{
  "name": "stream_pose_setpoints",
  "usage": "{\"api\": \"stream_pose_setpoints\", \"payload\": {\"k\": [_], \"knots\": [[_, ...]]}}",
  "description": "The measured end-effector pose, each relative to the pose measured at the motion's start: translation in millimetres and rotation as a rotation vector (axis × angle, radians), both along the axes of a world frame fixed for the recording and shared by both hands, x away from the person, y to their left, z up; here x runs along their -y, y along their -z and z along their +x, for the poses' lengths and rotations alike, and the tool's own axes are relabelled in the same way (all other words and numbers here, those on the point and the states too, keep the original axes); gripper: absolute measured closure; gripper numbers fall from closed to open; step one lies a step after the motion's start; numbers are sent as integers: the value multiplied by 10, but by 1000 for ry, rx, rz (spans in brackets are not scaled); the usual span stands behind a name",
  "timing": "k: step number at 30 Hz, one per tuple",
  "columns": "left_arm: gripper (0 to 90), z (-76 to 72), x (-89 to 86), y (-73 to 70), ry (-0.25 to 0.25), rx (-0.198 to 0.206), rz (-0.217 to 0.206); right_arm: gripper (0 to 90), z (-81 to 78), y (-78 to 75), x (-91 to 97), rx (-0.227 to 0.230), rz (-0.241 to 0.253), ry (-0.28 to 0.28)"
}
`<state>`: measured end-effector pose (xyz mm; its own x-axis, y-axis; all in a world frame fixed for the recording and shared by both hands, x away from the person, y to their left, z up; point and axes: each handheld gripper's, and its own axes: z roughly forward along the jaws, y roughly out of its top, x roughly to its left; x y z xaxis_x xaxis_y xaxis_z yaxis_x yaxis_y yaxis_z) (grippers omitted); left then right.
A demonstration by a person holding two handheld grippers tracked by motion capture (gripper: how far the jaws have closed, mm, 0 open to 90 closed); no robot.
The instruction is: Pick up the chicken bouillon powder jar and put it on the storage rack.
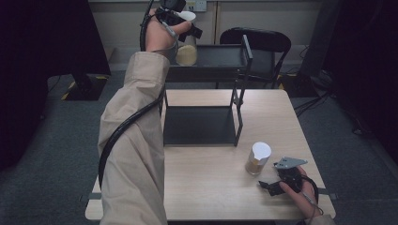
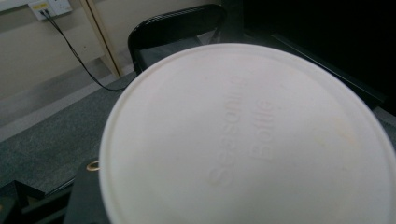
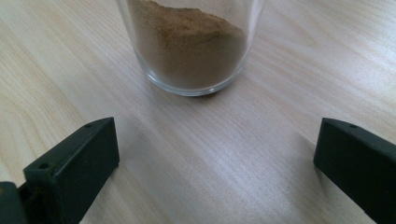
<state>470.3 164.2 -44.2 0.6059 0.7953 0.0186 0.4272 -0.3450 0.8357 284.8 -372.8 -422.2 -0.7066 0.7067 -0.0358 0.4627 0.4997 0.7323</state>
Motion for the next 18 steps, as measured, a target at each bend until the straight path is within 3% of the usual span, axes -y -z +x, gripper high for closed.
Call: {"api": "stream_pose_setpoints", "payload": {"k": [11,18], "knots": [[354,86,48,87,-34,8,-2,0,1,0,0,0,0,-1],[354,58,66,121,-37,22,-2,0,0,0,0,1,0,-1]]}}
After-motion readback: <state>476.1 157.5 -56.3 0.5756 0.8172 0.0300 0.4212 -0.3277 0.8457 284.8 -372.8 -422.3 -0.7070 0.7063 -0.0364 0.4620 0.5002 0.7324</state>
